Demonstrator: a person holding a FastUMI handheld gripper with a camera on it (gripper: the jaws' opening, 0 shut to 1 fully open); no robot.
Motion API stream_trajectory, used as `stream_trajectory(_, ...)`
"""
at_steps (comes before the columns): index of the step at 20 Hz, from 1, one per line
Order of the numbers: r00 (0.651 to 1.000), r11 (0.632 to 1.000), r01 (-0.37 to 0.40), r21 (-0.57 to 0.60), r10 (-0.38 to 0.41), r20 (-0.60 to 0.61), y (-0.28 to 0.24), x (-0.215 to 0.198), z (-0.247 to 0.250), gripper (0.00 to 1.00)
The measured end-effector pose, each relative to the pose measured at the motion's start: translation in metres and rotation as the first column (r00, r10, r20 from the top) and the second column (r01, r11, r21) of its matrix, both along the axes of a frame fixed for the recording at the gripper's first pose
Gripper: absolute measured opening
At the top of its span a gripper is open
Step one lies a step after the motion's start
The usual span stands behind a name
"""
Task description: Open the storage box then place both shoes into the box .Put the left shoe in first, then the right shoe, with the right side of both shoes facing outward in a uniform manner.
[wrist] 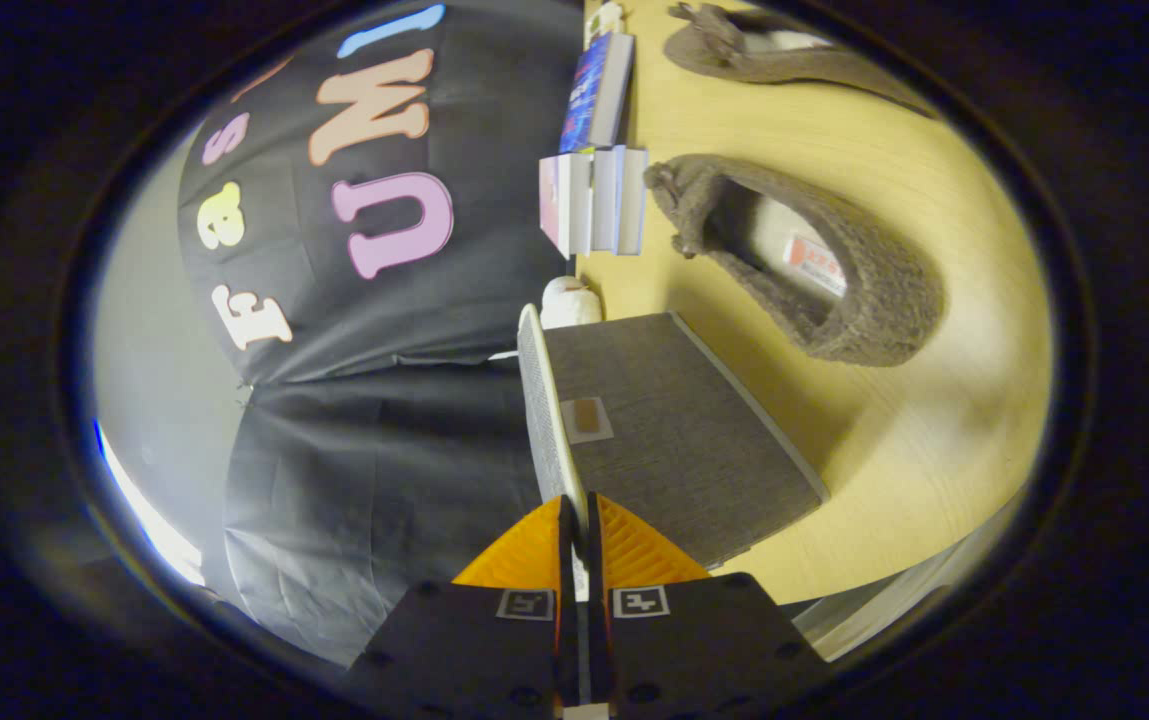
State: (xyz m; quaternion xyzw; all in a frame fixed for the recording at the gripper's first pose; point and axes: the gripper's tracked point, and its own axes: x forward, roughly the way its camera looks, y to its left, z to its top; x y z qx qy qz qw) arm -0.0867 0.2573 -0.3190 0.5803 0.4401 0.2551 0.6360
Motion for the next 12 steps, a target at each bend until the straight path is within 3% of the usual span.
stream_trajectory(7, 0.982, 0.992, -0.063, -0.113, 0.082, 0.171, 0.022, -0.02, 0.054, 0.05)
stream_trajectory(12, 0.937, 0.97, -0.102, -0.222, 0.169, 0.306, 0.049, -0.034, 0.092, 0.03)
